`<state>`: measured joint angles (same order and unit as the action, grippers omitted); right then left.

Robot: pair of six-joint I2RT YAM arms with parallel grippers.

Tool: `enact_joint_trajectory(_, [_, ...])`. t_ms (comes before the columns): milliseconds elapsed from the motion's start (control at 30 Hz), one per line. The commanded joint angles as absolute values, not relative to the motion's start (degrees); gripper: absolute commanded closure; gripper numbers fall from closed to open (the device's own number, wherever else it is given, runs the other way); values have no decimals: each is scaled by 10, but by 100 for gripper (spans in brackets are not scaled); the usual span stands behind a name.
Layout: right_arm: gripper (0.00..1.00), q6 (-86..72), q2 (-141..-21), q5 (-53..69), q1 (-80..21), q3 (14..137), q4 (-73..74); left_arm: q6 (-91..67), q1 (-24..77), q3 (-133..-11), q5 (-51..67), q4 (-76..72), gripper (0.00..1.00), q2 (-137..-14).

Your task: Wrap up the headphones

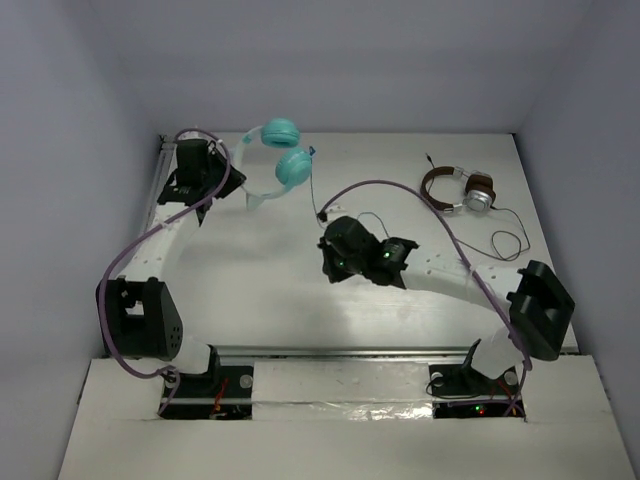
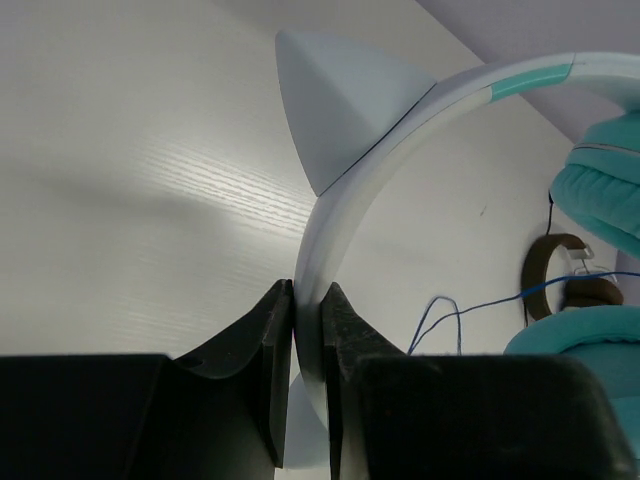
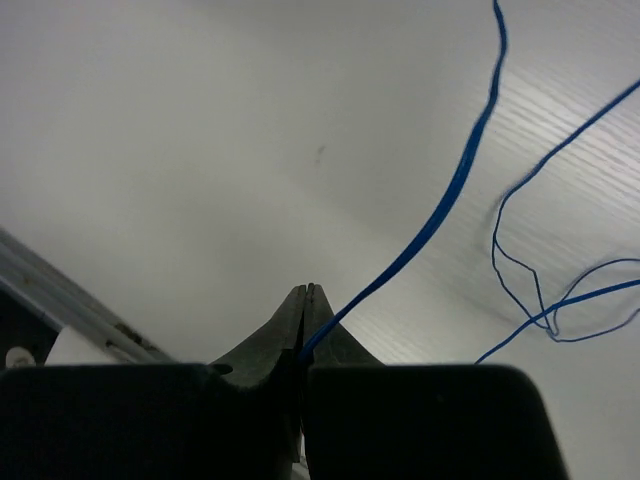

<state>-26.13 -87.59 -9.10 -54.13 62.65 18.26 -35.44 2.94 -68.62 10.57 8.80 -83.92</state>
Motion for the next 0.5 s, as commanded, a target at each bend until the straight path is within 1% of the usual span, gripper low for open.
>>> enact_joint_trajectory(0, [100, -209, -878, -134, -598, 712, 271, -355, 77, -686, 37, -3, 100, -789])
enact_joint_trajectory(67, [100, -184, -883, -136, -633, 767, 315, -342, 114, -683, 13, -1, 100, -795])
enact_joint_trajectory(167, [100, -152, -887, -134, -646, 830, 361, -309, 159, -680, -13, 24, 100, -806])
enact_joint_trajectory(333, [100, -96, -879, -149, -646, 888, 401, -244, 207, -686, -4, 76, 100, -826])
enact_joint_trajectory(400, [100, -76, -879, -159, -646, 910, 413, -201, 220, -720, -3, 117, 100, -841])
enact_joint_trajectory(467, [100, -63, -873, -155, -638, 917, 417, -162, 233, -737, 25, 145, 100, -840])
